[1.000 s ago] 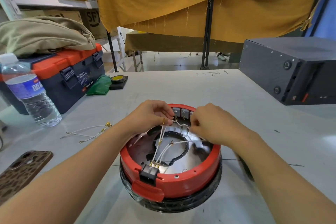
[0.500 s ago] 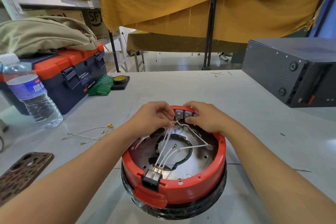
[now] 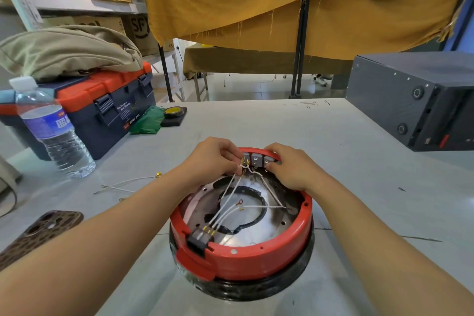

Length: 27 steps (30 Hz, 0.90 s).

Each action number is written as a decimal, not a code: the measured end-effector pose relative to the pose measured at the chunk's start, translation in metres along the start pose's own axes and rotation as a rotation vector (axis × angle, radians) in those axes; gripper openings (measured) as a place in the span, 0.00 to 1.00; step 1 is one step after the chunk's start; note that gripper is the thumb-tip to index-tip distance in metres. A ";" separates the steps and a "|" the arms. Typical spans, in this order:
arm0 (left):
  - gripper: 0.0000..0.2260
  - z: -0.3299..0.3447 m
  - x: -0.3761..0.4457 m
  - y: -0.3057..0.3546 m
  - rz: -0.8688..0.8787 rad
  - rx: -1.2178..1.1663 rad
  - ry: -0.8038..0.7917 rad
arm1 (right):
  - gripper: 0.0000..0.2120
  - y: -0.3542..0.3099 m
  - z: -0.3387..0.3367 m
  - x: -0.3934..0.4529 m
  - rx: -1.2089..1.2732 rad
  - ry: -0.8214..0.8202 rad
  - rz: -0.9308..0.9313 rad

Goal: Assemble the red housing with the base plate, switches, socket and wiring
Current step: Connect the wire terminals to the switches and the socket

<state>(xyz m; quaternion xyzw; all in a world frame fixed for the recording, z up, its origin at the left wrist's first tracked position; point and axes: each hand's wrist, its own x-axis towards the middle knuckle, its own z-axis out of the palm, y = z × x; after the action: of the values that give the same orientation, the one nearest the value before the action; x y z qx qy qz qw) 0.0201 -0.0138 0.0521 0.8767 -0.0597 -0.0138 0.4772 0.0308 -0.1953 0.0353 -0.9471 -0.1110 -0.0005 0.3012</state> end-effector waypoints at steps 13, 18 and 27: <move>0.06 0.014 0.004 0.002 -0.255 -0.321 -0.017 | 0.24 -0.002 -0.002 -0.011 0.117 -0.058 0.074; 0.07 0.014 0.006 -0.001 -0.287 -0.381 -0.041 | 0.25 0.004 -0.011 0.001 0.212 -0.062 0.059; 0.06 0.011 0.010 -0.004 -0.358 -0.331 -0.049 | 0.17 -0.002 -0.005 0.022 0.208 -0.169 -0.079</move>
<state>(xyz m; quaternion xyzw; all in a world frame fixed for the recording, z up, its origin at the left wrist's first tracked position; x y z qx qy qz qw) 0.0294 -0.0224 0.0432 0.7825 0.0880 -0.1291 0.6027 0.0520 -0.1920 0.0425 -0.9022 -0.1726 0.0789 0.3873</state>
